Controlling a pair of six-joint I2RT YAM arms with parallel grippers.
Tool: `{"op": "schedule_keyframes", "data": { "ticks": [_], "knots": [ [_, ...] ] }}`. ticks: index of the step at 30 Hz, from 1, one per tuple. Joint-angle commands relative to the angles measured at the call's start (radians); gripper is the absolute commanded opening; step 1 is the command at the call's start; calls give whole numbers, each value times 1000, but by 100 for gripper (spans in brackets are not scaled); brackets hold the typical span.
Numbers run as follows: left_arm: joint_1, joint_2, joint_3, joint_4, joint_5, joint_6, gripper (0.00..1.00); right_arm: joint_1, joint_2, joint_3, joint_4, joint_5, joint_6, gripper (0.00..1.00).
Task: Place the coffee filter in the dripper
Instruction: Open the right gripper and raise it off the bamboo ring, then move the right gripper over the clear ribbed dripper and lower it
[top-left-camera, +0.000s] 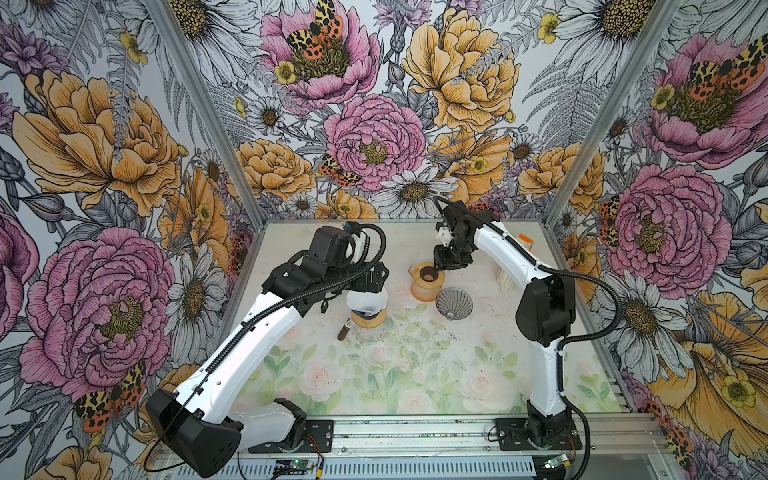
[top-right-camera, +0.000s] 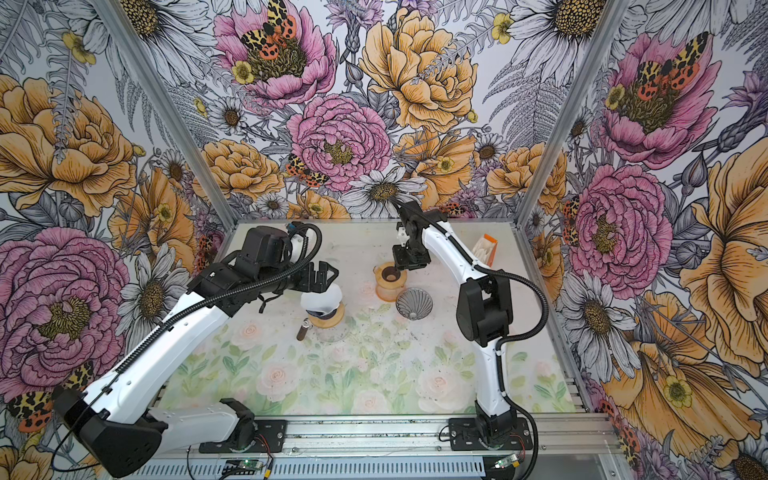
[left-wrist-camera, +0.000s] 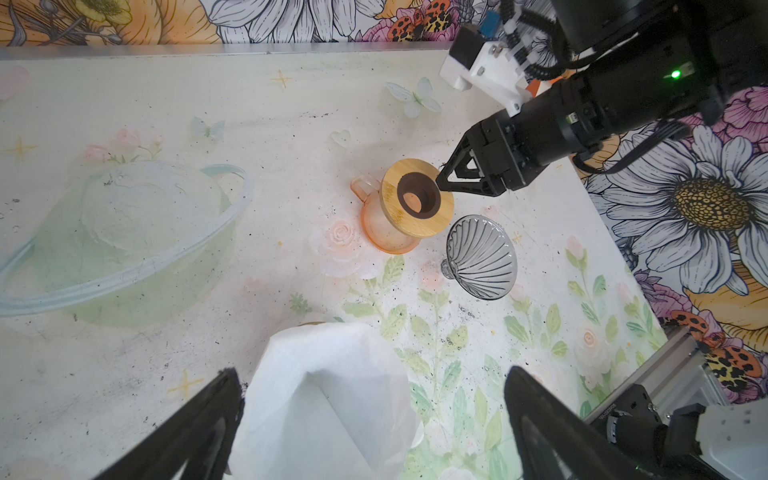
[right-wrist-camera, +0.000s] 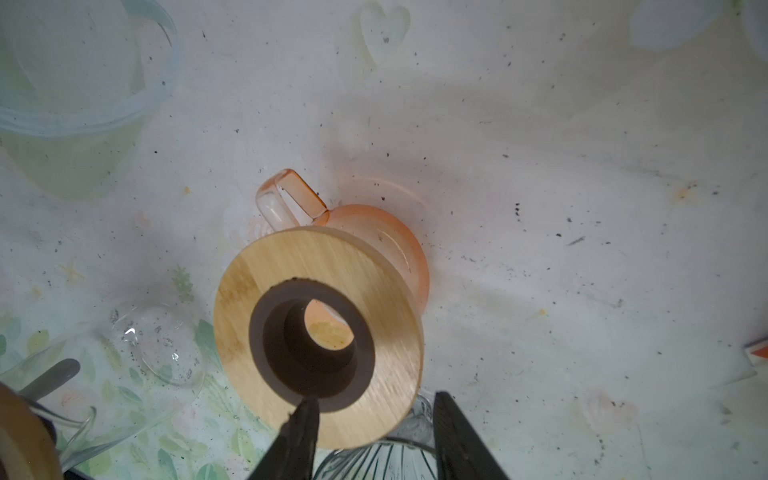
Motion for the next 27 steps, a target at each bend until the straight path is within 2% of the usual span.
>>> {"op": "schedule_keyframes", "data": {
  "ticks": [1,10,20,27],
  "knots": [
    [-2,-42,57,24,-4,17,99,4,-105,38,-2,25,20,48],
    [-6,-83,73,26,-12,30,99,9,-293,-72,23,117,78,49],
    [-105,-126,-7,74,-68,21,99,8,-583,-458,209,223,215,49],
    [-144,-143,-89,144,-64,-7,99,5,-701,-688,244,236,295,48]
  ]
}}
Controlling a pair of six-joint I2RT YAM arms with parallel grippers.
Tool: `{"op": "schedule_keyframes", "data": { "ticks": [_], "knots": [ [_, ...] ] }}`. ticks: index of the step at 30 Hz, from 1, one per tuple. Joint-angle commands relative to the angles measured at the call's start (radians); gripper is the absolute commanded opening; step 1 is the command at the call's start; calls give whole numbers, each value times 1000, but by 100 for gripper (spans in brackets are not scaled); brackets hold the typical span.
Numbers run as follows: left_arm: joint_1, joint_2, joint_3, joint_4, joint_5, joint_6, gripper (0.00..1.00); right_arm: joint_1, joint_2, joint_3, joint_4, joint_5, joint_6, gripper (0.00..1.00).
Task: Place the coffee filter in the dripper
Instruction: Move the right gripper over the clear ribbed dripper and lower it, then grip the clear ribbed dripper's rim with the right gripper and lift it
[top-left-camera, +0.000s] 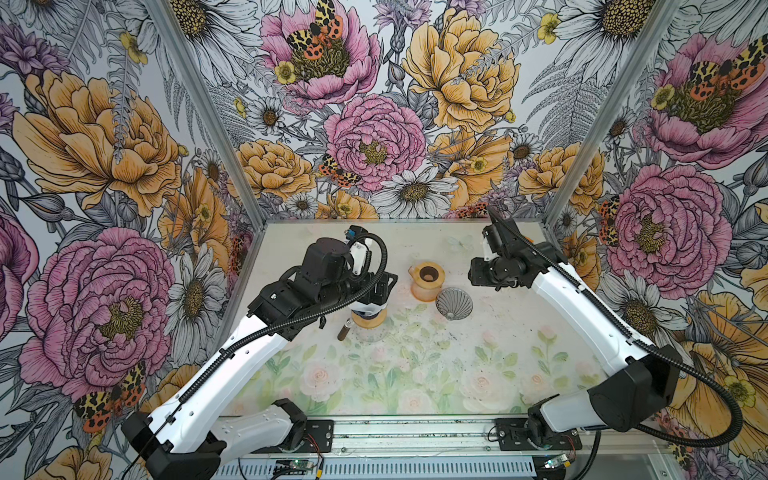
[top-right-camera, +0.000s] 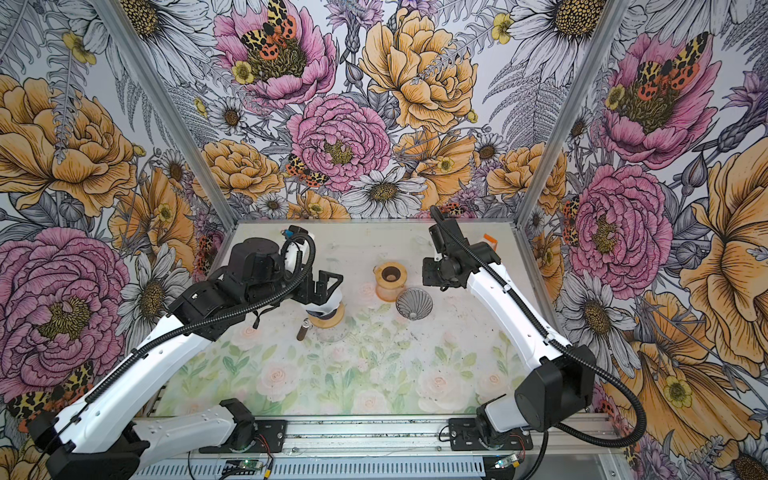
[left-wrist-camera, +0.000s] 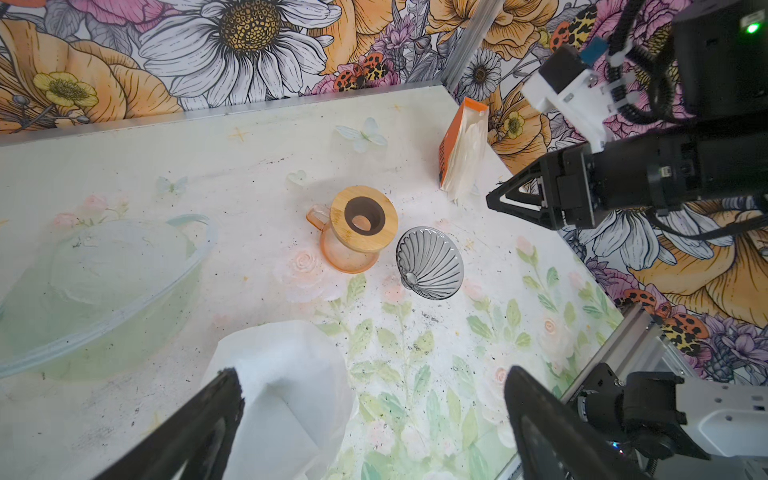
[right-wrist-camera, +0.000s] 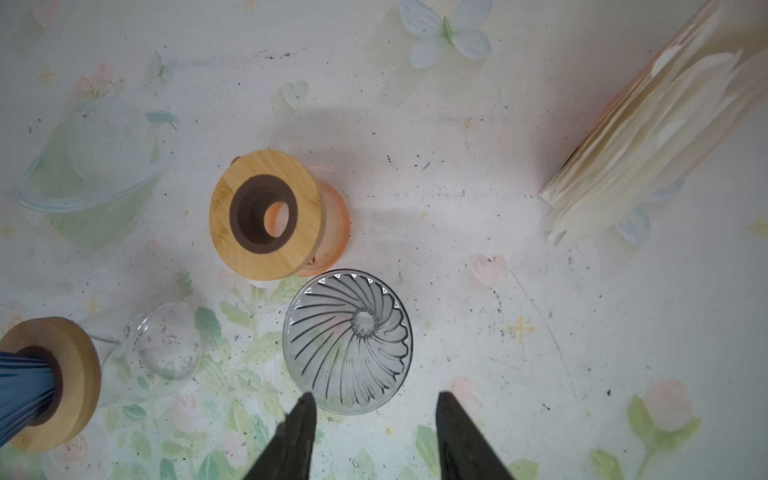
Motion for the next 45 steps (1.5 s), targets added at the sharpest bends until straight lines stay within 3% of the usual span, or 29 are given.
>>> {"op": "schedule_keyframes", "data": {
  "ticks": [1,15,33,45],
  "knots": [
    [-14,-9,-28,60,-21,-15,99,5,-53,-80,55,20,66,48],
    [-49,5,-111,105,-24,-49,99,5,-58,-351,277,-136,177,46],
    [-54,56,-105,108,-17,-51,99,5,84,-374,355,-132,214,41],
    [-55,56,-103,108,-19,-53,99,5,142,-379,431,-119,247,29]
  ]
}}
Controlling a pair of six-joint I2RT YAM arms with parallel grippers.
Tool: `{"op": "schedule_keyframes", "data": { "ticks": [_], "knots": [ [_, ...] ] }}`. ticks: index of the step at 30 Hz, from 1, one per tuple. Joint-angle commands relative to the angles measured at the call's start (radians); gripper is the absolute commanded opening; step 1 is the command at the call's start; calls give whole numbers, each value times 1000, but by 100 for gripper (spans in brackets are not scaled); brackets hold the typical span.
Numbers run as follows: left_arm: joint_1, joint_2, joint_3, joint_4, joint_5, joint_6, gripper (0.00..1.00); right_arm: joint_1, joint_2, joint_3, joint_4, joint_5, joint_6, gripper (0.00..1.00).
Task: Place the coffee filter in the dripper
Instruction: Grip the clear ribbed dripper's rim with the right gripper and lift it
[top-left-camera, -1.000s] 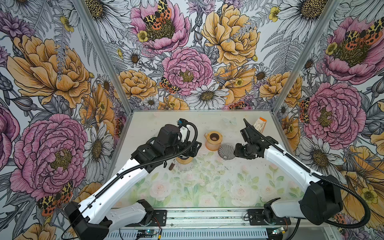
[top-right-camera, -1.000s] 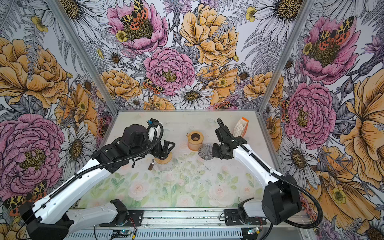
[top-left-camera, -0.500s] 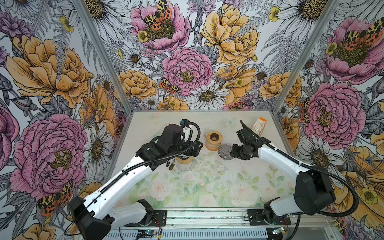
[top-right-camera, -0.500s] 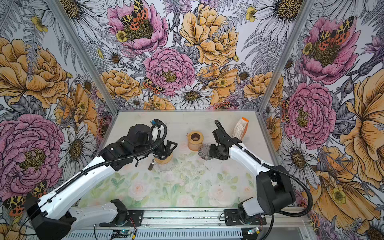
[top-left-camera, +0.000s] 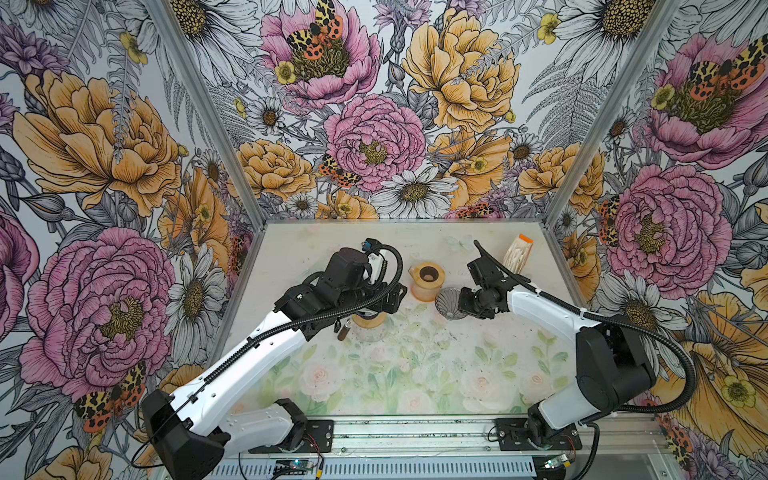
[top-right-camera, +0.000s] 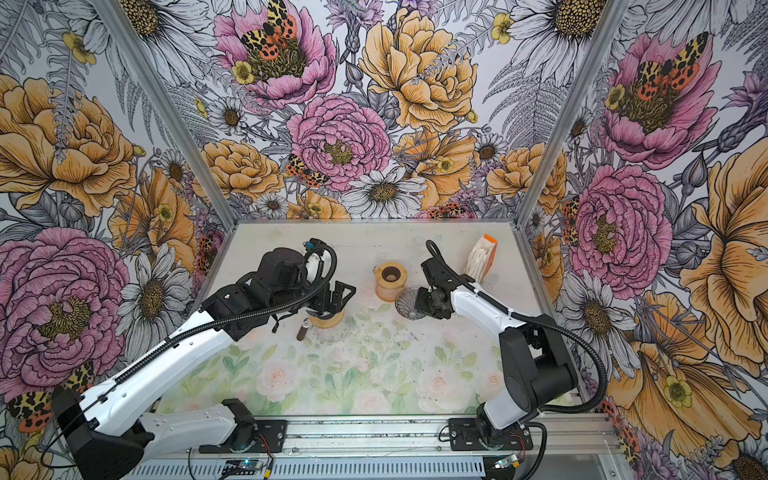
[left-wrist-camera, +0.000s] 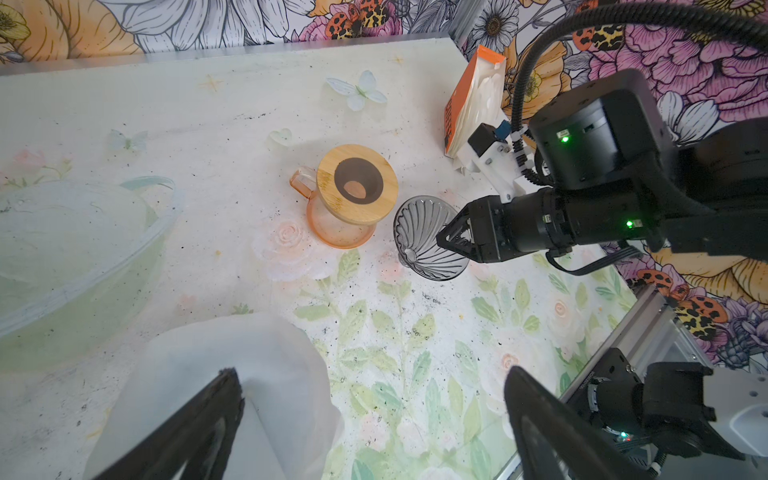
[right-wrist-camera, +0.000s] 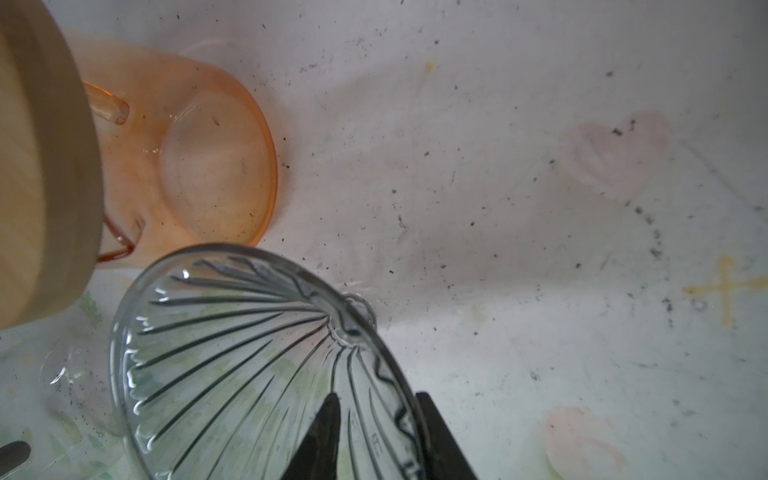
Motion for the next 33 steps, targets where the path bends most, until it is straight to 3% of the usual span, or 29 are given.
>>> {"op": "schedule_keyframes", "data": {
  "ticks": [1,21,33],
  "knots": [
    [-7,1,0,24,-8,-14,99,5,9,-6,44,14,14,27],
    [-7,17,19,24,-8,-3,99,-2,-12,-2,55,41,20,11],
    [-6,6,35,23,-2,-7,99,-27,-115,-43,48,24,26,3]
  ]
}}
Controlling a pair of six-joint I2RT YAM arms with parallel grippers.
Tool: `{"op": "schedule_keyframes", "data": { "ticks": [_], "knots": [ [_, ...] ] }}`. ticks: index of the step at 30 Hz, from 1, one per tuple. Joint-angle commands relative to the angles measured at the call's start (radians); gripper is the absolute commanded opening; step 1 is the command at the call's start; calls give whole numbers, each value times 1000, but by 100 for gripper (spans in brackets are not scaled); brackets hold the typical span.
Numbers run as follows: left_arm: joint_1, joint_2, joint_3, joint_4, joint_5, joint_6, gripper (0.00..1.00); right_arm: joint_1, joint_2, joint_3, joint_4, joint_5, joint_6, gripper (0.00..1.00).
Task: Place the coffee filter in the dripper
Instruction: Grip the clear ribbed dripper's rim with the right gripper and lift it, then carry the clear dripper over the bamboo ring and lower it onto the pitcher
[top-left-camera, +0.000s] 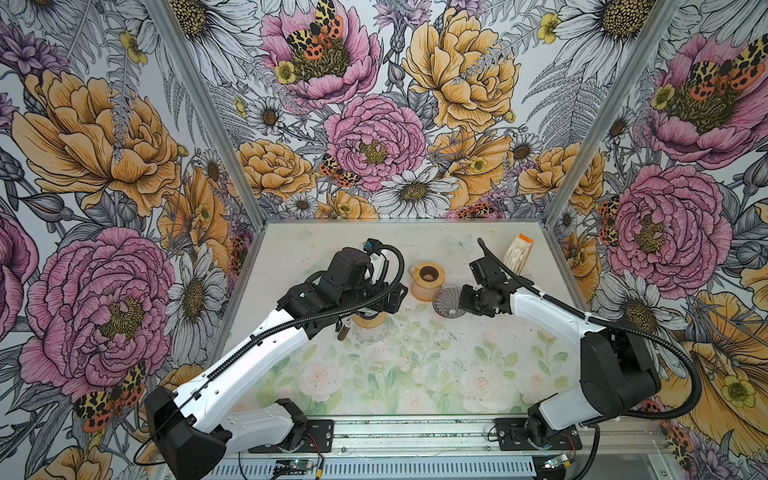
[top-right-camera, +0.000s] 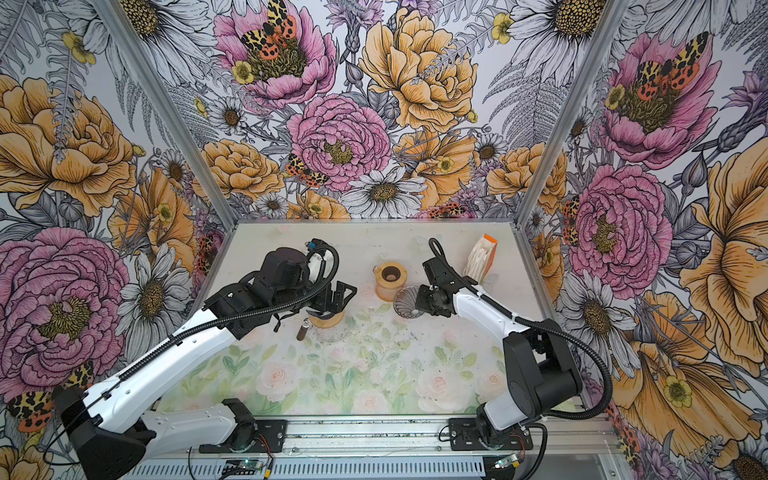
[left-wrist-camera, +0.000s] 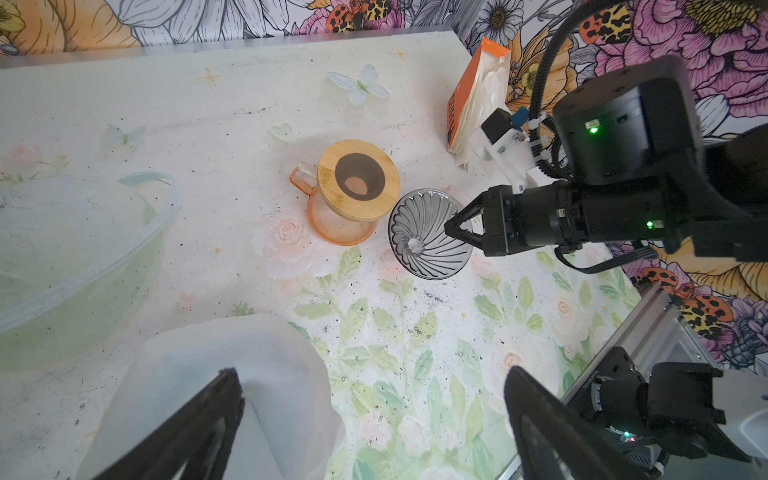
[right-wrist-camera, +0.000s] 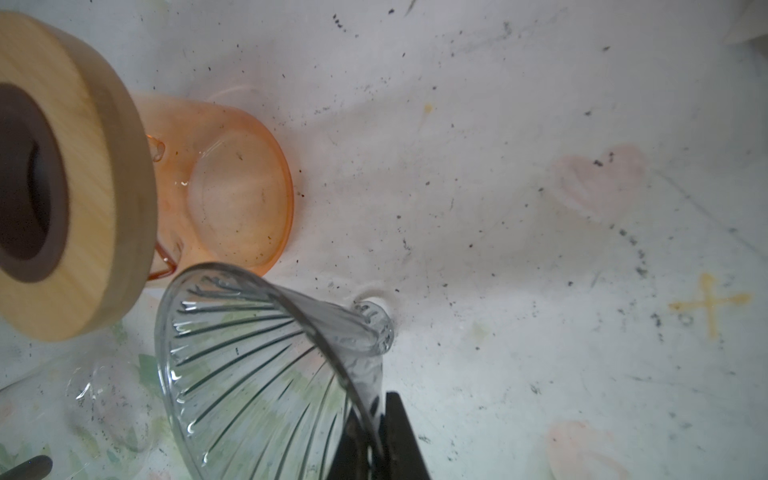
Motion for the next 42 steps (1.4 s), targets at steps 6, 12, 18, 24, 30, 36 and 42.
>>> {"op": "schedule_keyframes", "data": {
  "ticks": [6,12,18,24,30,36,42],
  "knots": [
    [-7,-8,53,23,7,-7,99,-23,-139,-18,-49,-2,-1,1],
    [-7,0,83,23,17,2,99,-38,-227,6,-111,-8,-15,0],
    [-7,4,122,22,18,22,99,-43,-259,85,-151,-54,-53,0],
    [14,5,152,21,24,39,99,-44,-195,205,-159,-137,-79,0],
    [76,13,172,16,58,32,99,-35,-72,366,-158,-192,-106,0],
    [131,16,157,16,84,26,99,-21,65,501,-158,-195,-123,0],
    [168,29,128,18,108,22,99,-16,175,570,-158,-208,-133,0]
  ]
}}
